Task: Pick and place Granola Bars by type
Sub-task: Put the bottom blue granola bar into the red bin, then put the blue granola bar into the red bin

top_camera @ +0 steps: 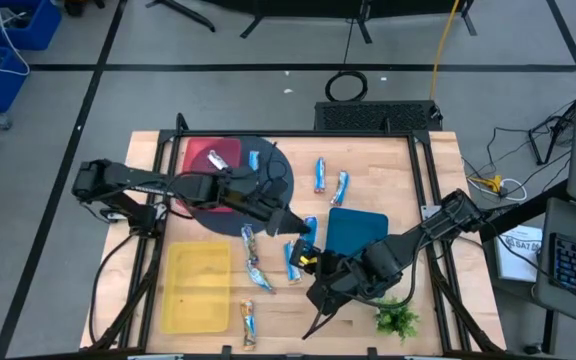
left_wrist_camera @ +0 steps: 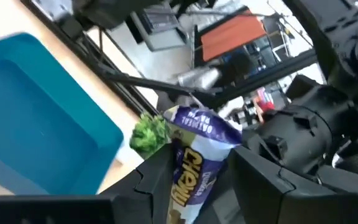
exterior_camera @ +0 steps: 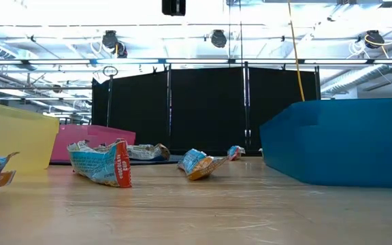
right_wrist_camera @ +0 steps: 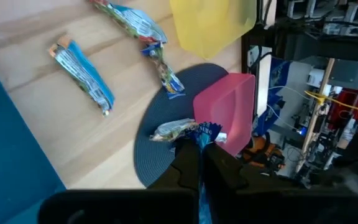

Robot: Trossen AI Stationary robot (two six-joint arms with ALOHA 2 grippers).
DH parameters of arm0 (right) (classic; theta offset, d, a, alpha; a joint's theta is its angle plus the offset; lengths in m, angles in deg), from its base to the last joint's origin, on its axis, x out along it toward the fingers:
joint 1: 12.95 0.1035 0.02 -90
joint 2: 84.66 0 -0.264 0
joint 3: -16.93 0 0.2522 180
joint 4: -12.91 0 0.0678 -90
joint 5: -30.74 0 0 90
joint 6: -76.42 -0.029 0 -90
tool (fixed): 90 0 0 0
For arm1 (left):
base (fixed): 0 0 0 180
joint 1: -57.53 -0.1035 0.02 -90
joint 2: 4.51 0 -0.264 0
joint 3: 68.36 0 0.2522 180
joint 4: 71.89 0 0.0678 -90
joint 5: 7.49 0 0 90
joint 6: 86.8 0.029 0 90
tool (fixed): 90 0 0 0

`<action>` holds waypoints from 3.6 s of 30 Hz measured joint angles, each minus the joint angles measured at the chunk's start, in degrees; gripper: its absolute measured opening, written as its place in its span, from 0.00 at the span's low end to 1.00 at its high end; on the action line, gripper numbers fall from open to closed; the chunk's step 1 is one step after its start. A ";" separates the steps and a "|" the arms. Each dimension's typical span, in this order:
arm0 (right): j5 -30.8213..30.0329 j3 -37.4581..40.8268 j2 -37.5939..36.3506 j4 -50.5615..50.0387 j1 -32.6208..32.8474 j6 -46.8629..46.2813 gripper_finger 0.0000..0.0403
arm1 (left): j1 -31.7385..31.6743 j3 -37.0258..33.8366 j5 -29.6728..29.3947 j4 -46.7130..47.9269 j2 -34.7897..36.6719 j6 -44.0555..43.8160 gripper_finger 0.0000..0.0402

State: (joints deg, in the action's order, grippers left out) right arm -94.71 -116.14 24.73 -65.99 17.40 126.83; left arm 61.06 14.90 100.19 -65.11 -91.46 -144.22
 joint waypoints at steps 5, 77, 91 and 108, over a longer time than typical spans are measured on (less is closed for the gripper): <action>1.98 0.00 0.04 0.26 -0.31 -0.23 0.00 | 1.21 -0.02 0.12 -0.42 -1.66 -0.15 0.39; -4.81 44.46 -34.74 45.87 2.60 -71.70 0.40 | -35.68 -14.34 -14.29 60.52 13.66 45.41 0.43; 8.75 45.84 -36.47 37.69 2.67 -63.94 0.40 | -4.09 -7.10 -24.91 59.95 10.64 99.31 0.38; 14.79 52.98 -36.79 45.24 3.47 -63.09 0.40 | 1.51 -7.10 -27.83 55.99 -9.17 120.45 0.65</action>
State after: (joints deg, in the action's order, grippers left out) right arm -79.92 -63.17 -12.06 -20.75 20.87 63.74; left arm 62.57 7.79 72.36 -9.11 -100.63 -23.77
